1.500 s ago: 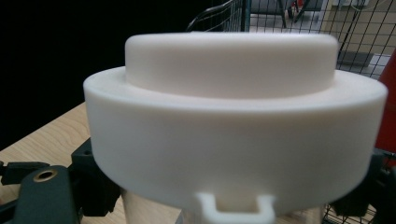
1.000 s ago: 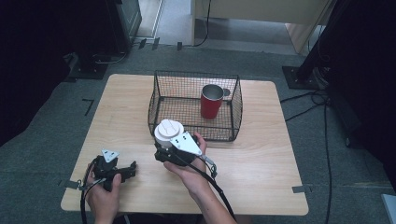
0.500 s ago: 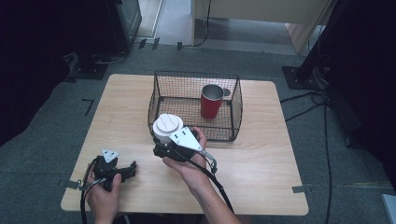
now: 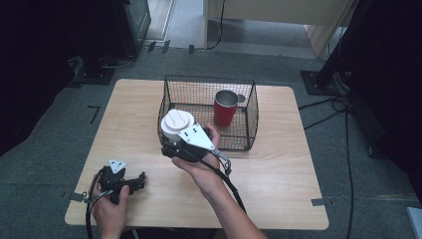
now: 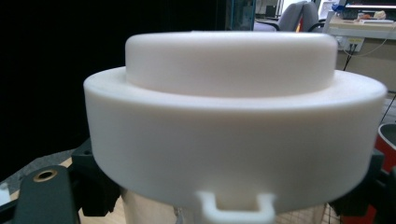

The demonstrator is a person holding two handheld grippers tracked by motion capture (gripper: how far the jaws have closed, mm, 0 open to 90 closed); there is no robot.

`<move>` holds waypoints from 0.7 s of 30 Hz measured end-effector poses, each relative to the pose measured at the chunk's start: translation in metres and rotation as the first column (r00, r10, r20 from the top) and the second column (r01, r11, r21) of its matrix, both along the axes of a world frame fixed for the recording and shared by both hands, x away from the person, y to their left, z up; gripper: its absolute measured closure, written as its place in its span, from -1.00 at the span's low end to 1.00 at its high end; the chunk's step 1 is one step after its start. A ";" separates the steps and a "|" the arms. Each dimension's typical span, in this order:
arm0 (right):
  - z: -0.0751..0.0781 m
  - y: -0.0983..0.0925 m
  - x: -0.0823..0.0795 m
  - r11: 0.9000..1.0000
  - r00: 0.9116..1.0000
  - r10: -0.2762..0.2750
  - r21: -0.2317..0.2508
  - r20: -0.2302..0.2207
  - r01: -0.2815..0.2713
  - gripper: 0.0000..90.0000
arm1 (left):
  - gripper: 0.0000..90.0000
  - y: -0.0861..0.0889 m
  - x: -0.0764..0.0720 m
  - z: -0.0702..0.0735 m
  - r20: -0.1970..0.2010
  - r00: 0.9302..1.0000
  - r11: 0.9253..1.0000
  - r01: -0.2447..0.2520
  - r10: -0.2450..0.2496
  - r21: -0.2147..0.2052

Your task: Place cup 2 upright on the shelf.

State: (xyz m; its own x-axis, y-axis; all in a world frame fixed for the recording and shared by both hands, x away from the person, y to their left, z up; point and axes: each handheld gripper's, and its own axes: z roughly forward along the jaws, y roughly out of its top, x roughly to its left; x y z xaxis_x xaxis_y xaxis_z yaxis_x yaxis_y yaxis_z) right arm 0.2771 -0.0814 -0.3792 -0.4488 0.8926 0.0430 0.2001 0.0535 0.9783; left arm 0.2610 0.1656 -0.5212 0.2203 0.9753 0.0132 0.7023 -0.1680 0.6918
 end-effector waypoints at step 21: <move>0.042 0.004 0.044 0.999 0.997 -0.046 0.027 0.066 0.045 -0.65 | -1.00 0.000 0.000 0.000 0.000 1.000 1.000 0.000 0.000 0.000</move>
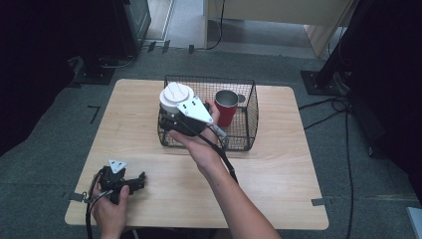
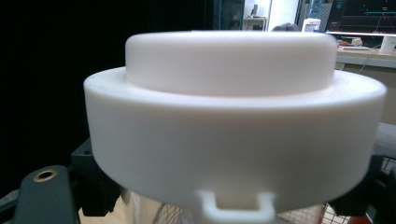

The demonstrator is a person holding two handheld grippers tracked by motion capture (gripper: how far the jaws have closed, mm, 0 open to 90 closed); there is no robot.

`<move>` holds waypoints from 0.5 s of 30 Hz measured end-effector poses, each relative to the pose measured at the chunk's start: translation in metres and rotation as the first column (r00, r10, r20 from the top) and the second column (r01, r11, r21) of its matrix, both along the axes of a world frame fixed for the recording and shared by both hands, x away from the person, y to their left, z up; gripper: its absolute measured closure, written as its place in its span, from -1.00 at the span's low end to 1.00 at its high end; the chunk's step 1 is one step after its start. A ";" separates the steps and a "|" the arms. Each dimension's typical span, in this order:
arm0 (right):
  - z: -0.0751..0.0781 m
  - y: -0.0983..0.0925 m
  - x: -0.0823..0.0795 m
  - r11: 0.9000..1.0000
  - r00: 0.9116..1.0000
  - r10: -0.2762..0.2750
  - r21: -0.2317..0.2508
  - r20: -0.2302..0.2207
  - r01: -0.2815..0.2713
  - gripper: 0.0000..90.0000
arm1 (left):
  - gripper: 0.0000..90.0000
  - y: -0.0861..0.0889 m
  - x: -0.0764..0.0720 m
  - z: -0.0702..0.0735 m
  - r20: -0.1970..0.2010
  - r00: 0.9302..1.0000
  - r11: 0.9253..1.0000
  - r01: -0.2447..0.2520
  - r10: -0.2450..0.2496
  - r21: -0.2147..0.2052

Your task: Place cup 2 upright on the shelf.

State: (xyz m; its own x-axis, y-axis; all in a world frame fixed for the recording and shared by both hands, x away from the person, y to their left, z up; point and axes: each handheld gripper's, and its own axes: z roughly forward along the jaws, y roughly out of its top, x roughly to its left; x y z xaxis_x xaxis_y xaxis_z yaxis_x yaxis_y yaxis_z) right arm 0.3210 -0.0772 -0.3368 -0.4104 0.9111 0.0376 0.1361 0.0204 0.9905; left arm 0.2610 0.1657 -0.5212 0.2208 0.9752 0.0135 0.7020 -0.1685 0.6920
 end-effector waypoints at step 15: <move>-0.010 0.007 0.050 0.998 0.998 -0.063 0.001 0.018 0.063 -0.65 | -1.00 0.000 0.000 0.000 0.000 1.000 1.000 0.001 -0.001 0.001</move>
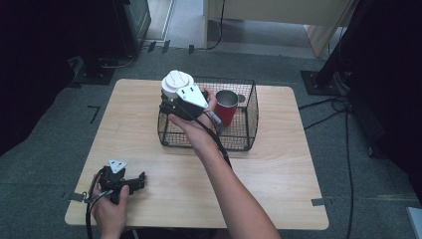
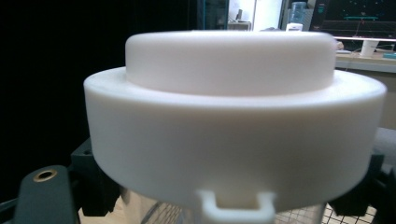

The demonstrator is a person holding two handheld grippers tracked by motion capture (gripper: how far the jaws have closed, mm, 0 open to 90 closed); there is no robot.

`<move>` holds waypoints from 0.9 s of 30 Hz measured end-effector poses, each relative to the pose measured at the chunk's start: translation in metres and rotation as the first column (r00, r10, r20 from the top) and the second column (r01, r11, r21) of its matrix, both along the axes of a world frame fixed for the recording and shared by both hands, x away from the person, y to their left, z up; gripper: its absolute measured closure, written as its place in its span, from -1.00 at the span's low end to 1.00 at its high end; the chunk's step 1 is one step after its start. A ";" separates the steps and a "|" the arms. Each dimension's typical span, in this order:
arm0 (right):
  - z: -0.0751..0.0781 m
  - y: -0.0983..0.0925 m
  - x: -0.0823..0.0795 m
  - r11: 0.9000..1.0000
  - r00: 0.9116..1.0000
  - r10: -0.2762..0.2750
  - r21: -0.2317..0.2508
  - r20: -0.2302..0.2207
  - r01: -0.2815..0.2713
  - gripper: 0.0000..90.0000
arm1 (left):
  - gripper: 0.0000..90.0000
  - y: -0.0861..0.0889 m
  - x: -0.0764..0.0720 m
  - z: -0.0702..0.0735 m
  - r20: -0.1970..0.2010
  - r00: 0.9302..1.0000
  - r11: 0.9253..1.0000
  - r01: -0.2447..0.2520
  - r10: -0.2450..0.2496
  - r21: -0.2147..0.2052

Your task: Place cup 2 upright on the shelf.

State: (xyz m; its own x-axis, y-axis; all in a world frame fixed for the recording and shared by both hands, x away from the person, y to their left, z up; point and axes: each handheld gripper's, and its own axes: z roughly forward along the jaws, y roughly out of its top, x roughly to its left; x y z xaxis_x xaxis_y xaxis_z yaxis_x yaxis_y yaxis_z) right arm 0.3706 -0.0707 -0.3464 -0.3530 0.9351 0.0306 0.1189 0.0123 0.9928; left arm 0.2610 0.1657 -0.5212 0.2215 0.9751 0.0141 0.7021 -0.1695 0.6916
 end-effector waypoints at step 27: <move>-0.059 0.005 0.069 0.999 0.998 -0.042 -0.032 -0.054 0.040 -0.65 | -1.00 -0.001 0.001 0.000 0.003 1.000 1.000 -0.003 0.003 -0.003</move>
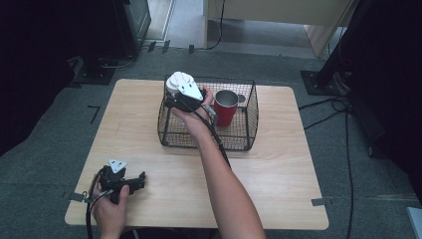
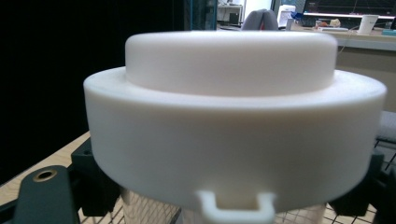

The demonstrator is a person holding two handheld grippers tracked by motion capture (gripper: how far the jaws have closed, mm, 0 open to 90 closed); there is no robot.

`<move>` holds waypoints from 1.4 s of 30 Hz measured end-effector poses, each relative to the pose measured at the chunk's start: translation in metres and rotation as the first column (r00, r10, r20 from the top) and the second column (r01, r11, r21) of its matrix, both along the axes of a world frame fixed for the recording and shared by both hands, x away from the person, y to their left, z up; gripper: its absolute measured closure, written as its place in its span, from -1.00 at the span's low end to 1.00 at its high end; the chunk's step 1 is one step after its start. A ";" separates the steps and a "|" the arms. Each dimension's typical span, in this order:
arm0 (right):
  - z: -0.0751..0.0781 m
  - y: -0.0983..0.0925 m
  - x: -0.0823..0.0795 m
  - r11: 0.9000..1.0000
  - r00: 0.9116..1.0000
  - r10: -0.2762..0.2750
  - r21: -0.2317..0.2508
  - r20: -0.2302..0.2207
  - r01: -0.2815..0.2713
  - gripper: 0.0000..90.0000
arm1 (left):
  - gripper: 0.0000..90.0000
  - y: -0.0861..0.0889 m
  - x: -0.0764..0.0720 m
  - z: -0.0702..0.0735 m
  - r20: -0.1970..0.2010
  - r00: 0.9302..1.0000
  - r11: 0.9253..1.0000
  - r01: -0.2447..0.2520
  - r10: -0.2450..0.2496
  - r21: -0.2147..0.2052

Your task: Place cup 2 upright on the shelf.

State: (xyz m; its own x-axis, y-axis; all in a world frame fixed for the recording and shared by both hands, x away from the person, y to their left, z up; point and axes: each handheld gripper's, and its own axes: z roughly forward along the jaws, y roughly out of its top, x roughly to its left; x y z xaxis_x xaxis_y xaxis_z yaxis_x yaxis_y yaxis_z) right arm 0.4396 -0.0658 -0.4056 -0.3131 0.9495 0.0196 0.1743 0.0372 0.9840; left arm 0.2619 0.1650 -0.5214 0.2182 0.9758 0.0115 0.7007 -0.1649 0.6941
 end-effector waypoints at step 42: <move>-0.035 -0.014 0.002 0.998 0.997 0.027 -0.058 -0.073 -0.031 -0.69 | -1.00 0.000 0.000 0.000 -0.002 1.000 1.000 0.003 -0.003 0.004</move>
State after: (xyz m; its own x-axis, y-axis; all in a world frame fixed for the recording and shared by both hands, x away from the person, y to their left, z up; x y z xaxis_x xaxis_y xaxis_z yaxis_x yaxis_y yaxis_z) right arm 0.4417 -0.0796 -0.4405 -0.3402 0.9403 -0.0129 0.2423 0.1009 0.9649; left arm 0.2619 0.1653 -0.5213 0.2213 0.9751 0.0152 0.7014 -0.1699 0.6922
